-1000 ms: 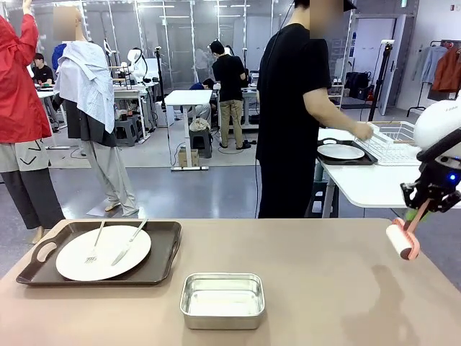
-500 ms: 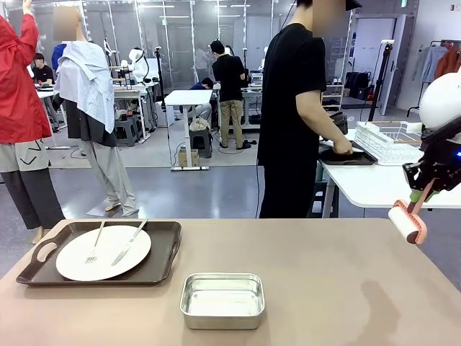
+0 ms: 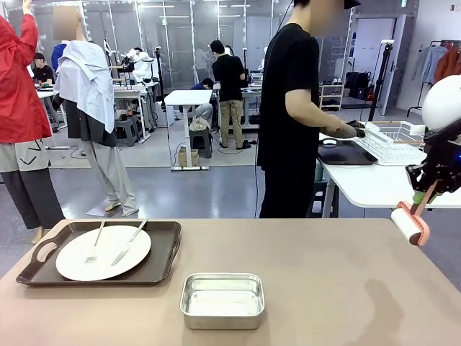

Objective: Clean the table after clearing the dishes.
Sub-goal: Place the Lint Roller back on top of the Airtight Container.

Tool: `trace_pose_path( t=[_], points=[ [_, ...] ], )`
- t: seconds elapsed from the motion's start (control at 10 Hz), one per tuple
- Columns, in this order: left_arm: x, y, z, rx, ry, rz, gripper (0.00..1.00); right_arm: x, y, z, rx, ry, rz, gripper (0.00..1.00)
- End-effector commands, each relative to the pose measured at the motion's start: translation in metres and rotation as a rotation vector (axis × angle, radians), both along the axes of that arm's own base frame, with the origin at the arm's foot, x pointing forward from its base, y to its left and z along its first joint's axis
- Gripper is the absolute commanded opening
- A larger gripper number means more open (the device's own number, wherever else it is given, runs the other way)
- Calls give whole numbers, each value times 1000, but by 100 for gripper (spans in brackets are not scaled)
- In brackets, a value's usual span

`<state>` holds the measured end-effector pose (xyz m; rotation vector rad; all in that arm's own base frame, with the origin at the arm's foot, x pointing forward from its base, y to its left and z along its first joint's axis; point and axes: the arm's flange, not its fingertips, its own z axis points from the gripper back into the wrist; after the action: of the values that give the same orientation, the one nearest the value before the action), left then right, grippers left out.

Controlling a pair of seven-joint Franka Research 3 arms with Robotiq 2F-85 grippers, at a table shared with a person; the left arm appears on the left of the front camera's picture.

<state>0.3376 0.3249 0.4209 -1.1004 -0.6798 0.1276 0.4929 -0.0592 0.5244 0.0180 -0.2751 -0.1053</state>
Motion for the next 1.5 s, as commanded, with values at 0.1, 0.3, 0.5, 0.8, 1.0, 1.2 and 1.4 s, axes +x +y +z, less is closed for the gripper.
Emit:
trace_pose_path(
  t=[0.1,0.3,0.5,0.8,1.0,1.2,1.4],
  points=[
    [-3,1,1,0,-15,-7,100,1,1,1,-6,-16,0,22],
    [-3,1,1,0,-15,-7,100,1,1,1,-6,-16,0,22],
    [-3,1,1,0,-15,-7,100,1,1,1,-6,-16,0,22],
    [-3,1,1,0,-15,-7,100,5,32,24,-49,-89,170,22],
    [-3,1,1,0,-15,-7,100,5,100,55,-77,-180,389,22],
    [-3,1,1,0,-15,-7,100,-14,191,71,-148,-209,708,22],
    [-3,1,1,0,-15,-7,100,-46,277,59,-218,-190,1005,22]
  ],
)
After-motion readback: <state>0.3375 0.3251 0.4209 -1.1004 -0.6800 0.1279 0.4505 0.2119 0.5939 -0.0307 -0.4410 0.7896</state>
